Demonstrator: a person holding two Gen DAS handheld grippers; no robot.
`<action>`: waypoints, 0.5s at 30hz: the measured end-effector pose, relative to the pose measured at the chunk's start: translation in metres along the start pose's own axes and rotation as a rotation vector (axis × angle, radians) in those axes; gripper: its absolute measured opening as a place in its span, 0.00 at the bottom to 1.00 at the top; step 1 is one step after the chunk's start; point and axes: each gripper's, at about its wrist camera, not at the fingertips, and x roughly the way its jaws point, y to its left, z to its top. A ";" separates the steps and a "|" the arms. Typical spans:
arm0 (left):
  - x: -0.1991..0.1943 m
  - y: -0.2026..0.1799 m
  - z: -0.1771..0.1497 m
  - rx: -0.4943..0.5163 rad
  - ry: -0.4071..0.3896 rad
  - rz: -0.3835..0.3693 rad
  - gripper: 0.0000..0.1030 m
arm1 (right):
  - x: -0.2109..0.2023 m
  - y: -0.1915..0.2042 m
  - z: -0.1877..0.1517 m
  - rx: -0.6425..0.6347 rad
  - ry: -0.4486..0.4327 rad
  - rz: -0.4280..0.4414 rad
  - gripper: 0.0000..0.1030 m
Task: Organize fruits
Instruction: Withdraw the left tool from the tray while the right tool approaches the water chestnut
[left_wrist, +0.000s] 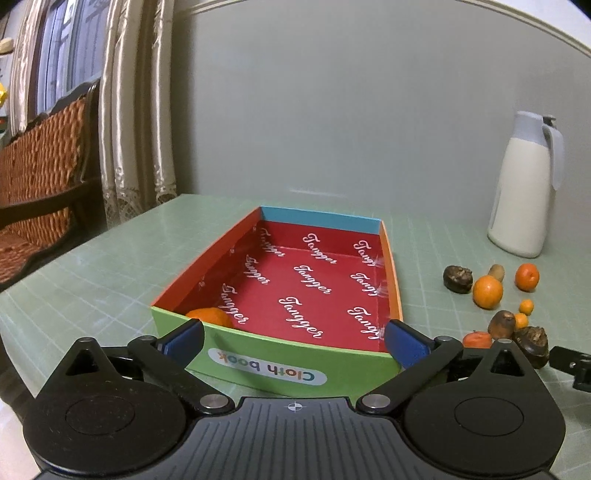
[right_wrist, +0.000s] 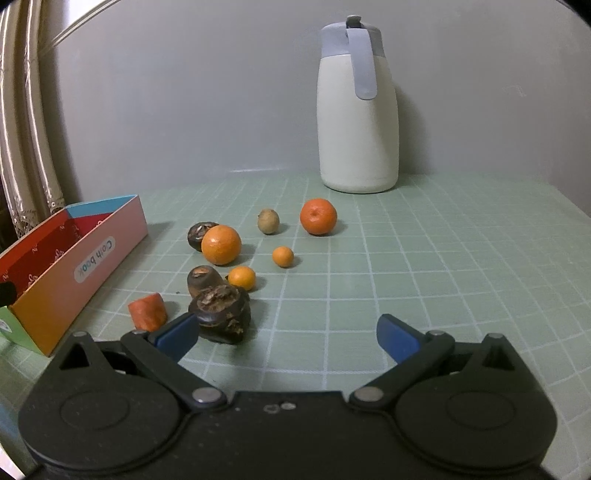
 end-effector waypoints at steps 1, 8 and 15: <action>-0.001 0.002 0.000 -0.004 -0.003 -0.002 1.00 | 0.001 0.001 0.000 -0.004 0.002 -0.004 1.00; -0.001 0.018 0.000 -0.031 -0.016 0.014 1.00 | 0.004 0.004 0.005 -0.023 -0.028 -0.064 1.00; 0.002 0.032 0.002 -0.077 -0.010 0.023 1.00 | 0.014 0.005 0.011 0.005 -0.001 0.029 0.99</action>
